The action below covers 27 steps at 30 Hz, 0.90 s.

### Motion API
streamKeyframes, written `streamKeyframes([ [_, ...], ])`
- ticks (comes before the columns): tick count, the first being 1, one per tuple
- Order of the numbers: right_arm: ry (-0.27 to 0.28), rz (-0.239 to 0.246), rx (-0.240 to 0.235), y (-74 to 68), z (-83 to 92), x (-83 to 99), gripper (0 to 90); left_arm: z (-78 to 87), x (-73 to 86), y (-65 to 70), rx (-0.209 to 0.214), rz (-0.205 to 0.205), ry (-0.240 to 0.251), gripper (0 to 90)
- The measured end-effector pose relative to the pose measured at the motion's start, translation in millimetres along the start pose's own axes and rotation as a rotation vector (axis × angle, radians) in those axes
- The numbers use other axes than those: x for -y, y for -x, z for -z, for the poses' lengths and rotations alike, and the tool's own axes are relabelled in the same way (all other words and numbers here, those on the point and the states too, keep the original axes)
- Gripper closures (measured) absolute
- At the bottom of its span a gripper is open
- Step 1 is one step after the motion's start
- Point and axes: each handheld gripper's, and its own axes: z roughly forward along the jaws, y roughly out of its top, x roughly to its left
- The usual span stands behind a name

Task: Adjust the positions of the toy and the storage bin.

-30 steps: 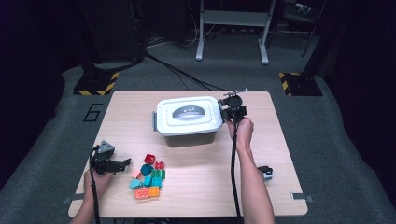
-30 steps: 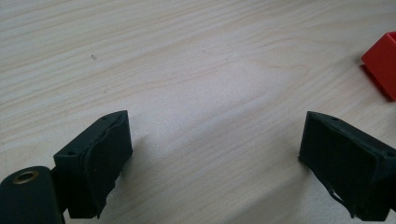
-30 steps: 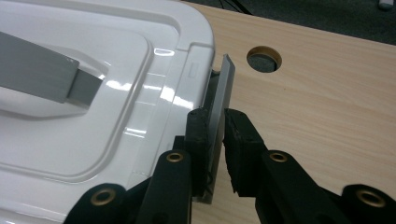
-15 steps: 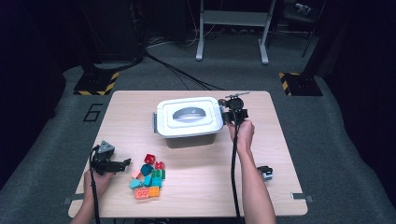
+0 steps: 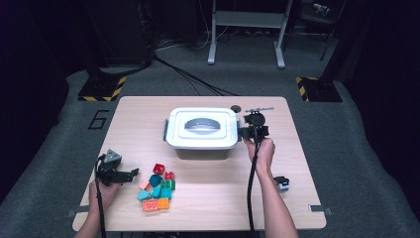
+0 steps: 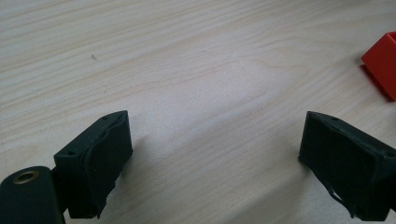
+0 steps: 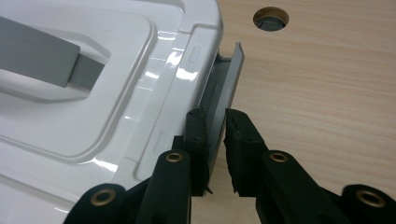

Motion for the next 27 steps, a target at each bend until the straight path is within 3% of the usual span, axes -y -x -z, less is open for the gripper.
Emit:
streamKeyframes([
  [6, 0.032, 0.031, 0.004, -0.6, 9.5, 10.7, 76.9, 0.3, -0.2, -0.2, 0.001, -0.001, -0.005, 9.2],
  [9, 0.041, 0.042, 0.018, 0.1, 14.0, 10.3, 68.7, 0.3, -0.3, -0.2, 0.0, -0.001, -0.005, 9.2],
  [15, 0.066, 0.089, 0.001, -0.5, 23.3, 0.1, 58.1, 0.3, -0.3, -0.3, 0.001, -0.002, -0.005, 9.2],
  [18, 0.071, 0.104, 0.012, -4.6, 23.0, -6.7, 58.3, 0.3, -0.3, -0.3, 0.0, -0.002, -0.005, 9.2],
  [21, 0.054, 0.125, 0.06, -8.3, 17.9, -15.9, 63.3, 0.3, -0.3, -0.2, 0.0, -0.001, -0.005, 9.2],
  [27, 0.02, 0.081, 0.061, 3.8, -3.2, -26.8, 70.8, 0.3, -0.3, -0.3, 0.0, -0.001, -0.005, 9.2],
])
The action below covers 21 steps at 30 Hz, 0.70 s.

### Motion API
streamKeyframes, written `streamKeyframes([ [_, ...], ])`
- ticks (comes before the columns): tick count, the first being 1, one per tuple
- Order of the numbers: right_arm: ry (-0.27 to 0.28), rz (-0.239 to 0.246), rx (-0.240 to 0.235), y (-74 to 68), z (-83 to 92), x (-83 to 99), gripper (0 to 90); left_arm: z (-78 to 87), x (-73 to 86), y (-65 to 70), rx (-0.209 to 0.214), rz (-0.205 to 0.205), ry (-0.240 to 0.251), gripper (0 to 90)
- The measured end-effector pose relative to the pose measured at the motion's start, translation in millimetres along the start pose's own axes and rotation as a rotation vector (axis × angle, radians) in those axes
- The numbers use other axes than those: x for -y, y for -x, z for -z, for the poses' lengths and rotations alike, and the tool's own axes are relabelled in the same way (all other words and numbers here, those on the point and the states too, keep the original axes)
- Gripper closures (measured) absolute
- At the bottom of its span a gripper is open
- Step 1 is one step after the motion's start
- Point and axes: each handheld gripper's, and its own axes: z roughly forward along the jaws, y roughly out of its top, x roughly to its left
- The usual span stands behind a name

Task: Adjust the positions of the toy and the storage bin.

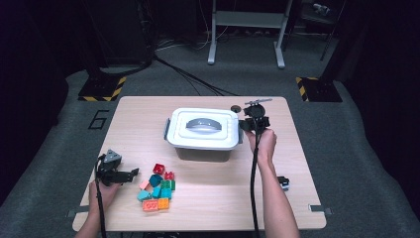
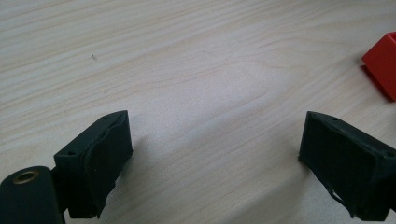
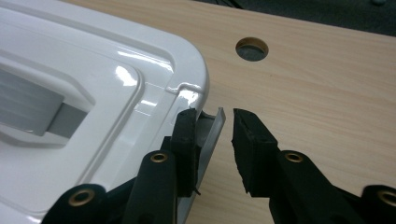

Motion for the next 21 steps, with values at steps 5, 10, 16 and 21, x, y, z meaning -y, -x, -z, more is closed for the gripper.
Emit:
streamKeyframes([
  [5, -0.03, -0.016, -0.008, 4.0, -13.2, -1.7, 79.6, -0.1, 0.0, 0.0, -0.001, 0.0, 0.001, 9.3],
  [10, -0.04, -0.017, 0.01, 0.2, -13.5, -2.0, 81.1, 0.0, 0.0, 0.0, 0.0, 0.0, 0.0, 9.3],
  [16, -0.073, -0.034, 0.007, 1.9, -6.5, 1.0, 80.9, -0.2, 0.1, 0.1, -0.001, 0.001, 0.003, 9.3],
  [21, -0.1, -0.031, -0.022, 5.1, 3.1, 7.1, 79.1, -0.3, 0.1, 0.1, -0.002, 0.001, 0.005, 9.3],
])
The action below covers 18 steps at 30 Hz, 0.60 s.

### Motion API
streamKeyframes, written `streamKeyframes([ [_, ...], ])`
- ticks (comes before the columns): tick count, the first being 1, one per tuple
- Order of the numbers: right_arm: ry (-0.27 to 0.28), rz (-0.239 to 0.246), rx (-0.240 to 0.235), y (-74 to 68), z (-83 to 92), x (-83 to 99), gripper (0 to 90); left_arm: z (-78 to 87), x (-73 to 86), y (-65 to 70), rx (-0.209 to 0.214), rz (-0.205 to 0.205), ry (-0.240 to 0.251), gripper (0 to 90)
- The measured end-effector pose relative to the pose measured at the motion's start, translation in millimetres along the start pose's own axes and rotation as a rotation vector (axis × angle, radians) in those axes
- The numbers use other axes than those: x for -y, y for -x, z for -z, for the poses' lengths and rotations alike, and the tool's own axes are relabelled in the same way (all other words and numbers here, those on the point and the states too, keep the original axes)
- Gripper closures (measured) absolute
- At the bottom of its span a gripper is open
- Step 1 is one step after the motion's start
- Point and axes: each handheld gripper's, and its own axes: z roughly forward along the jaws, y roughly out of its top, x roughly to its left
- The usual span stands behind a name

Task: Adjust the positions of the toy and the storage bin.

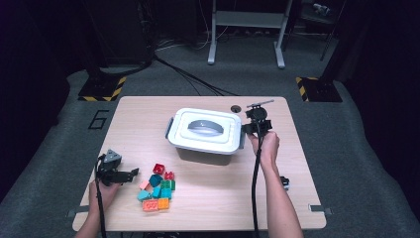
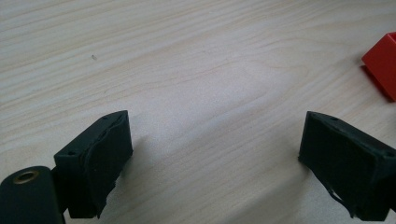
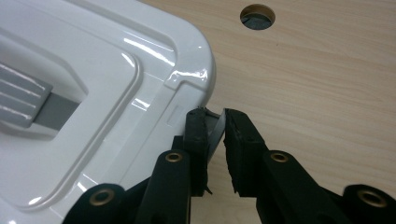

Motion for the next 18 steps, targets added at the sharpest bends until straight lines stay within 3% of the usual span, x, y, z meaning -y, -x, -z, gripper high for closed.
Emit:
streamKeyframes([
  [4, 0.026, 0.027, -0.024, 3.9, 12.2, 2.5, 66.1, 0.2, -0.1, -0.1, 0.001, -0.001, -0.003, 9.3],
  [6, 0.053, 0.065, -0.045, 4.3, 18.6, 2.6, 59.2, 0.0, 0.0, 0.0, 0.0, 0.0, 0.0, 9.3],
  [12, 0.088, 0.168, -0.122, -10.0, 24.4, 4.7, 30.5, 0.0, -0.1, 0.0, 0.0, 0.0, 0.0, 9.3],
  [15, 0.099, 0.209, -0.144, -25.2, 18.5, 5.7, 25.0, 0.3, -0.2, -0.1, 0.001, -0.001, -0.005, 9.3],
  [18, 0.103, 0.239, -0.164, -38.7, 11.9, 5.8, 25.7, 0.1, -0.1, 0.0, 0.0, 0.0, -0.002, 9.3],
])
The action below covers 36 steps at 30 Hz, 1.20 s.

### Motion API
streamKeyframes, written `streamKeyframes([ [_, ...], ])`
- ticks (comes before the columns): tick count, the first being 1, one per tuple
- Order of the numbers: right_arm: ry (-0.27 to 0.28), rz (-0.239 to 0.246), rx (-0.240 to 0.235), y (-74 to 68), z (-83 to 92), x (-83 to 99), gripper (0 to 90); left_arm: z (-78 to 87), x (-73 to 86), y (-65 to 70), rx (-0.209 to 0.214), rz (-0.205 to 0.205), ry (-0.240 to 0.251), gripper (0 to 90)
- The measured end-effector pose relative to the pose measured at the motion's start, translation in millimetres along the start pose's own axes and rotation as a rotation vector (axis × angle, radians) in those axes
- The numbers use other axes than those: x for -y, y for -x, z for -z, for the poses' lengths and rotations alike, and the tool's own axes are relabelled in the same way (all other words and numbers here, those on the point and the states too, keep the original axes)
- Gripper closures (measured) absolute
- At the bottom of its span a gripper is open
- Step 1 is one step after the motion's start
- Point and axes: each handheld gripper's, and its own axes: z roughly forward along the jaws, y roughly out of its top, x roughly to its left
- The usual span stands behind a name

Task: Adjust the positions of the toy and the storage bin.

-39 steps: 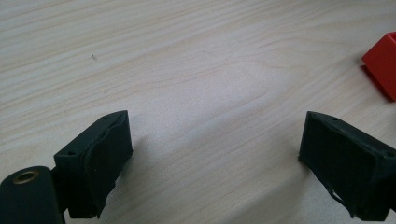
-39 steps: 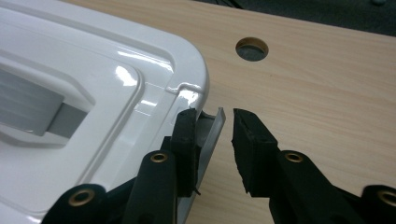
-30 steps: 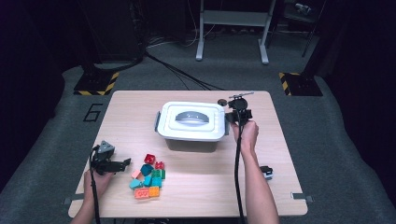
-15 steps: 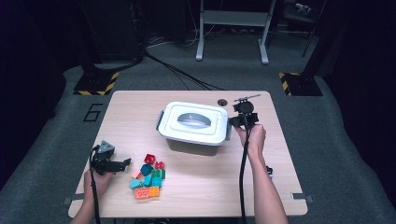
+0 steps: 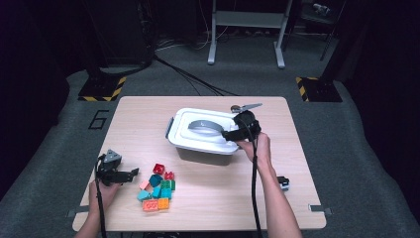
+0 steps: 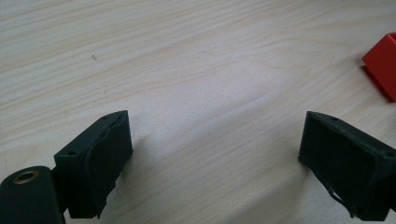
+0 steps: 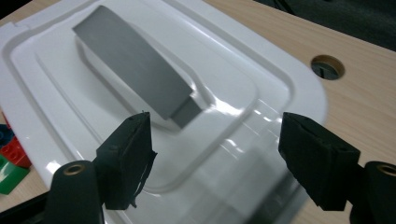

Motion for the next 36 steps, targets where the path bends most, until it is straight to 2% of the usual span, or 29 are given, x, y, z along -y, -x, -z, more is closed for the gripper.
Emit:
streamKeyframes([
  [1, 0.009, 0.028, -0.014, -4.6, -4.5, -1.4, 26.4, 0.1, -0.1, -0.1, 0.0, 0.0, -0.002, 9.3],
  [3, 0.011, 0.065, -0.01, -12.6, -10.3, -4.0, 28.1, 0.1, -0.1, -0.1, 0.001, -0.001, -0.002, 9.3],
  [5, 0.023, 0.076, -0.013, -20.0, -16.7, -7.2, 28.3, 0.1, -0.1, -0.1, 0.001, -0.001, -0.002, 9.3],
  [8, 0.017, 0.121, -0.005, -27.0, -25.9, -11.7, 32.7, -0.1, 0.1, 0.0, -0.001, 0.0, 0.002, 9.3],
  [12, 0.023, 0.123, -0.008, -28.9, -31.4, -14.3, 50.5, -0.1, 0.1, 0.0, -0.001, 0.0, 0.002, 9.3],
  [13, 0.023, 0.122, -0.026, -28.9, -31.2, -13.5, 51.8, 0.1, 0.0, -0.1, 0.001, 0.0, -0.001, 9.3],
  [16, 0.032, 0.121, -0.014, -30.9, -30.4, -11.7, 53.2, 0.2, -0.1, -0.1, 0.001, -0.001, -0.003, 9.3],
  [20, 0.015, 0.126, -0.002, -32.3, -26.9, -10.2, 54.4, -0.1, 0.1, 0.0, -0.001, 0.0, 0.002, 9.3],
  [25, 0.017, 0.086, 0.026, -39.2, -20.4, -3.2, 55.0, 0.2, -0.1, -0.1, 0.001, -0.001, -0.002, 9.3],
  [27, 0.01, 0.093, 0.024, -39.5, -18.9, -2.8, 54.2, -0.1, 0.1, 0.0, -0.001, 0.0, 0.002, 9.3],
  [29, 0.002, 0.105, 0.022, -39.1, -19.0, -5.5, 47.8, 0.1, 0.0, -0.1, 0.0, -0.001, -0.001, 9.3],
  [31, 0.001, 0.122, -0.004, -39.6, -18.6, -10.8, 44.1, -0.2, 0.1, 0.0, -0.001, 0.0, 0.002, 9.3],
  [35, 0.003, 0.201, -0.008, -48.9, -18.0, -26.0, 45.4, -0.3, -0.1, 0.0, 0.003, 0.003, 0.002, 9.4],
  [36, 0.0, 0.234, -0.008, -50.5, -18.6, -29.5, 46.6, -0.2, -0.1, -0.1, 0.001, 0.001, 0.002, 9.3],
])
